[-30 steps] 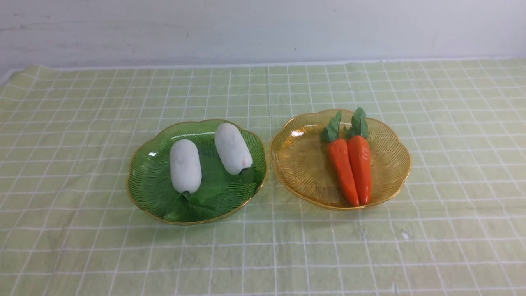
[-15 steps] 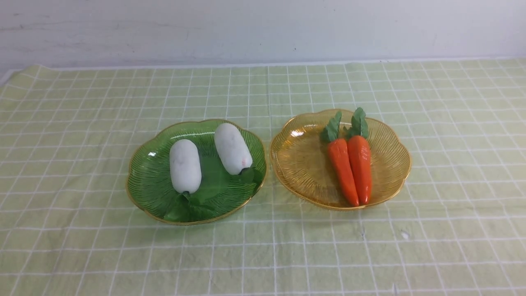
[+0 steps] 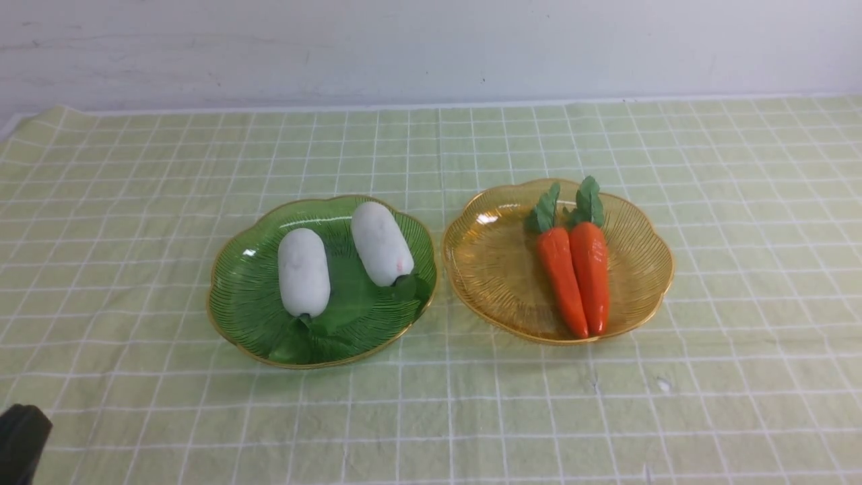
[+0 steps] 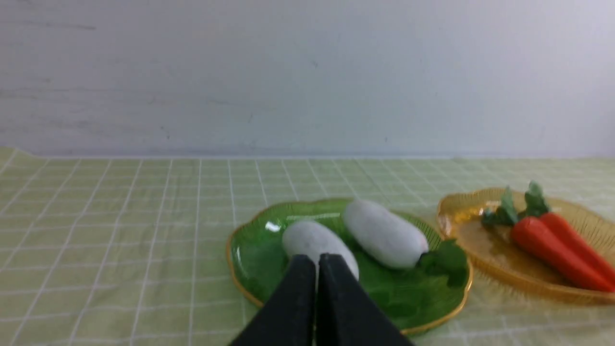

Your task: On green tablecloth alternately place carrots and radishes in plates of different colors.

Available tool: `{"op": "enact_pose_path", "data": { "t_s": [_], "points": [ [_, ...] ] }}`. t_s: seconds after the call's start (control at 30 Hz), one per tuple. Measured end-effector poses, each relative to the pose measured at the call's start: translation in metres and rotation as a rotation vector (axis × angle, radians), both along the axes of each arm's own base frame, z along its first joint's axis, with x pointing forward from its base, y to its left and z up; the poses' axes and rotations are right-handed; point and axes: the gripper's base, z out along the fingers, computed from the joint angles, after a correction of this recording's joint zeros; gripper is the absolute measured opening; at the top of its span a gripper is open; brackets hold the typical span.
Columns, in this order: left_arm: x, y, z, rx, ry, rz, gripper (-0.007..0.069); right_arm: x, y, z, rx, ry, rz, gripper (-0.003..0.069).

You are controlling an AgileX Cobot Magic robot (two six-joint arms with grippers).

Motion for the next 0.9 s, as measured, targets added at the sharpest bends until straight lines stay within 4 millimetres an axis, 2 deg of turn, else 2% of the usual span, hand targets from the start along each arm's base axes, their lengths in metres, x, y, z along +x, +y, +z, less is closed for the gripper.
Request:
{"op": "enact_pose_path", "data": {
  "t_s": [0.17,0.27,0.9],
  "points": [
    [0.003,0.004,-0.032,0.137,0.148,0.044,-0.0008,0.0,0.0,0.0,0.0,0.0,0.0,-0.0015],
    [0.003,0.007,-0.042,0.144,0.2,0.101,-0.0008,0.0,0.0,0.0,-0.001,0.0,0.0,-0.0015],
    [0.002,0.01,-0.047,0.112,0.256,0.136,-0.0008,0.0,0.0,0.0,-0.001,-0.001,0.0,-0.0015]
  ]
}}
